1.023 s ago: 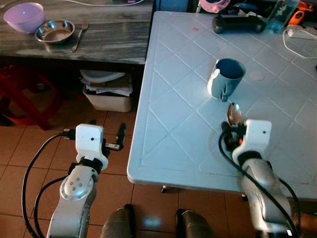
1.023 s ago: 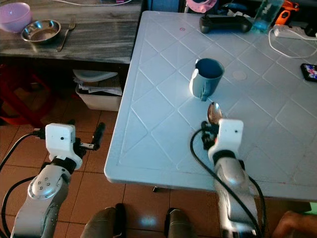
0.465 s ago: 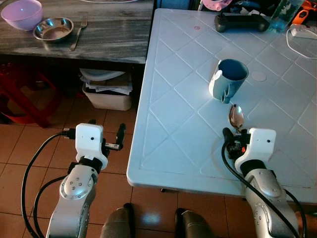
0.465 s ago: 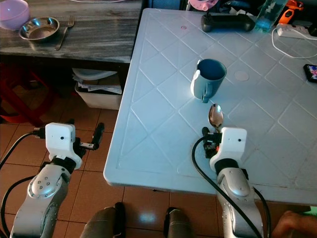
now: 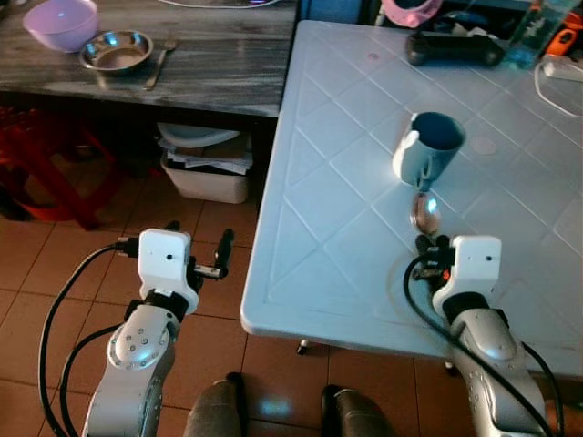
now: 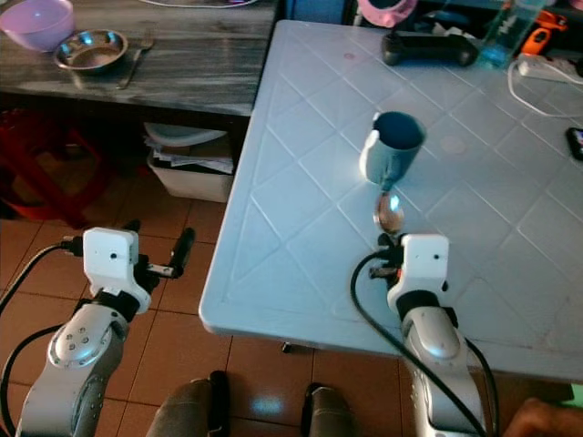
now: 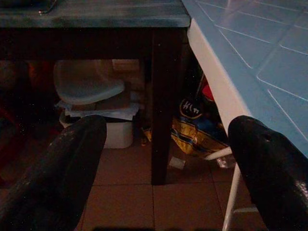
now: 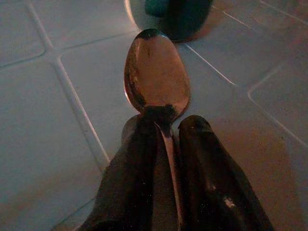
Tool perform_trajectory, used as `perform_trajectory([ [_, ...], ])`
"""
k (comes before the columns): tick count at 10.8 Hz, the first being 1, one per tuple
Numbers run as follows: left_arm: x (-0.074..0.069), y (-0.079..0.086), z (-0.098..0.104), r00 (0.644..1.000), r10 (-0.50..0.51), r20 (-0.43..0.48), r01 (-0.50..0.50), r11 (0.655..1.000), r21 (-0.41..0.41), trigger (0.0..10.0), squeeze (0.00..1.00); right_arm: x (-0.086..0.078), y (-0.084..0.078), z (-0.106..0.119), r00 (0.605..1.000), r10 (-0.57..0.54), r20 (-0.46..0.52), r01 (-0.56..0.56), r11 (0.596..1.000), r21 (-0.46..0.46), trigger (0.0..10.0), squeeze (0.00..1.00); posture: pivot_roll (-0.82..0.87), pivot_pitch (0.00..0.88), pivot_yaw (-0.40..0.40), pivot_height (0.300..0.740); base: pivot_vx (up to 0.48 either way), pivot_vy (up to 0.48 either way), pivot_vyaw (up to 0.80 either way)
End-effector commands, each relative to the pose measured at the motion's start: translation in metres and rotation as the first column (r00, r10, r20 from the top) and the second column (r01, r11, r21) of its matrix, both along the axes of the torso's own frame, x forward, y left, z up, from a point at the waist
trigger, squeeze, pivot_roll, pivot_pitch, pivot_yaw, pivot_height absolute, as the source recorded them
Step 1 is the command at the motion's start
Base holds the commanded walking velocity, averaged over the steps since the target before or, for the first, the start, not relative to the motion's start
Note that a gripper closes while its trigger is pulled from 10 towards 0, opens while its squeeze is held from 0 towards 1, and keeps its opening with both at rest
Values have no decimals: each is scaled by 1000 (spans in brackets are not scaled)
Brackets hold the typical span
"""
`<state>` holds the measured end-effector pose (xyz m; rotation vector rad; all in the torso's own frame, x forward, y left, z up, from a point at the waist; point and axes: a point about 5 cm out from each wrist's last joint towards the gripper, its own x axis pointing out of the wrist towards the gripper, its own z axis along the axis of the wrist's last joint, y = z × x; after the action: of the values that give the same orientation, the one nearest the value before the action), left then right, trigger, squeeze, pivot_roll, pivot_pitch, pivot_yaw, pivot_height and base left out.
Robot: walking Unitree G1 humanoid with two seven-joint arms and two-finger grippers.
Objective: Setting the table
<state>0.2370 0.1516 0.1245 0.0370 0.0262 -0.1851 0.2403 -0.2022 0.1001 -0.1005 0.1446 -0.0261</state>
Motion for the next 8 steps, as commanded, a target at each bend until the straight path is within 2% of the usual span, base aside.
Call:
perform_trajectory([
  [1, -1, -1, 2, 1000, -6, 6, 7, 1000, -11, 10000, 0, -17, -9, -37, 982, -45, -185, 42, 999, -16, 0, 0, 21, 226, 0, 740, 0, 0, 0],
  [2, -1, -2, 2, 1000, -8, 7, 8, 1000, -11, 10000, 0, -18, -11, -37, 983, -47, -180, 43, 999, -26, 1490, 0, 18, 226, 1, 740, 0, 0, 0],
  [3, -1, -2, 2, 1000, -9, 7, 9, 1000, -12, 10000, 0, -18, -11, -36, 984, -41, -173, 35, 999, -38, 2392, 0, 18, 227, -1, 740, 0, 0, 0],
  [4, 0, -1, 2, 1000, -7, 7, 7, 1000, -12, 10000, 0, -19, -9, -36, 983, -31, -180, 25, 999, -36, 3961, 0, 17, 227, -1, 740, 0, 0, 0],
  [5, 0, -1, 2, 1000, -4, 7, 4, 1000, -11, 10000, 0, -20, -6, -38, 975, -40, -218, 38, 999, -15, 4431, 0, 19, 227, 0, 740, 0, 0, 0],
  [6, 0, 0, 2, 1000, 0, 10, 0, 1000, -8, 10000, 0, -16, -2, -36, 971, -56, -234, 67, 997, 43, 2118, 0, 18, 227, 1, 740, 0, 0, 0],
  [7, 1, 0, 3, 1000, 6, 16, -6, 1000, -6, 10000, 0, 1, 9, -26, 977, -30, -213, 52, 994, 98, 2157, 0, 16, 224, 5, 740, 0, 0, 0],
  [8, 3, -1, 4, 1000, 9, 22, -9, 1000, -5, 10000, 0, 12, 20, -22, 980, -9, -199, 37, 989, 140, 3176, 0, 19, 223, 4, 740, 0, 0, 0],
])
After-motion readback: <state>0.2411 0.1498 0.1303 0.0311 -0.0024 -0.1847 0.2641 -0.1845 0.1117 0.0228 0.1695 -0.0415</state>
